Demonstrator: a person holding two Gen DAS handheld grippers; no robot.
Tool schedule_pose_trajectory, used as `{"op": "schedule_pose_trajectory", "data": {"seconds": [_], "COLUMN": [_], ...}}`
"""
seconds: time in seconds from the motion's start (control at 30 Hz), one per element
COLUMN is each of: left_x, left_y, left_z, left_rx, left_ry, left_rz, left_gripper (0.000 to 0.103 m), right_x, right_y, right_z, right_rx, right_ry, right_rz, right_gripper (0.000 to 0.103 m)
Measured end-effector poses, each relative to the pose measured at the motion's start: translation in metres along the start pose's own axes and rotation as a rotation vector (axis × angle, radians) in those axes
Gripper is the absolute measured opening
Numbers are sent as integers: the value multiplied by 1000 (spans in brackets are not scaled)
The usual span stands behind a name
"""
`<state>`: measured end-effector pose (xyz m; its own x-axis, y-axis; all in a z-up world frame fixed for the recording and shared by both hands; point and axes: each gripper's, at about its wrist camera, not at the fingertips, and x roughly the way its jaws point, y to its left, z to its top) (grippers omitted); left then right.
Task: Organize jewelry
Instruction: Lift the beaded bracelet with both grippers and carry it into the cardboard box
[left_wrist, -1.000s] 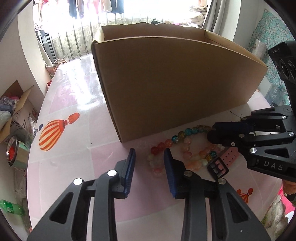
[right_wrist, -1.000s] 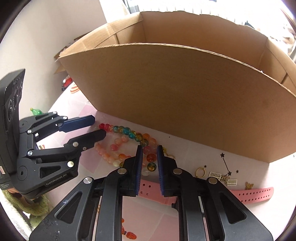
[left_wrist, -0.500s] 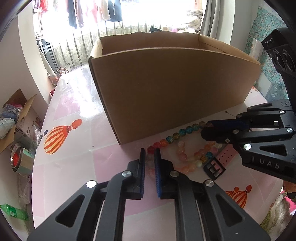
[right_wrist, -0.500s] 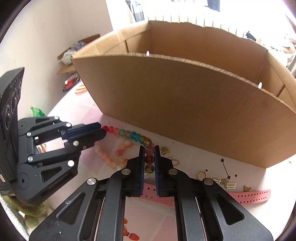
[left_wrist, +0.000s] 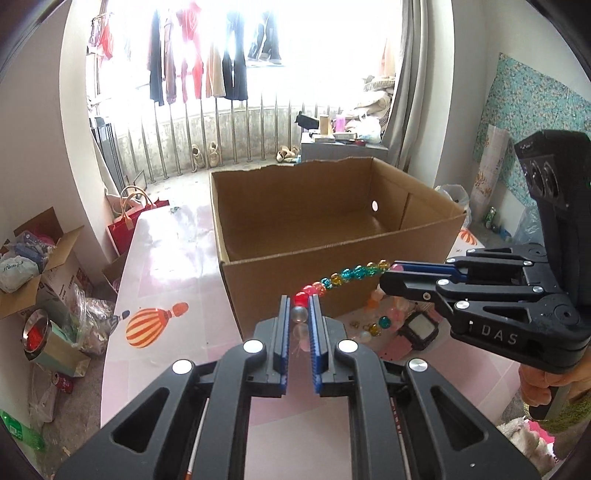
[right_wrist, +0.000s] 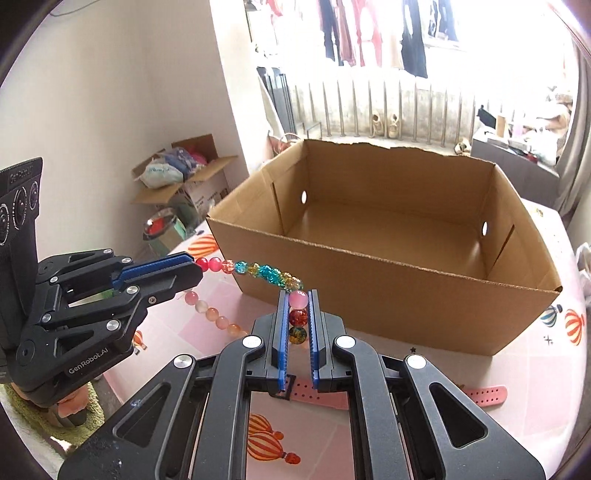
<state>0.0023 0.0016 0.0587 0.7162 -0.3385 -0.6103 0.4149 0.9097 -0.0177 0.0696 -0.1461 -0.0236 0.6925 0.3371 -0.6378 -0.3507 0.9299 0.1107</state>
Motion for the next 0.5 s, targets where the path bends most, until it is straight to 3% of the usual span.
{"op": "schedule_pose_trajectory", "data": {"seconds": [0.17,0.33,0.5], "left_x": [-13,-27,-38], "left_y": [4,9,11], "left_z": [13,32,48], "left_rx": [-3,-31,-40], "left_ry": [-36,-82,-126], "left_rz": [-14,-40,-60], "left_gripper": [9,9,9], "right_x": [-7,-16,-23], "right_y": [-23,-15,-15], "right_z": [21,37,49], "right_rx": [88,158,175], "right_ry": [-5,-4,-15], "right_rz": [122,265,306], "right_gripper": [8,8,8]}}
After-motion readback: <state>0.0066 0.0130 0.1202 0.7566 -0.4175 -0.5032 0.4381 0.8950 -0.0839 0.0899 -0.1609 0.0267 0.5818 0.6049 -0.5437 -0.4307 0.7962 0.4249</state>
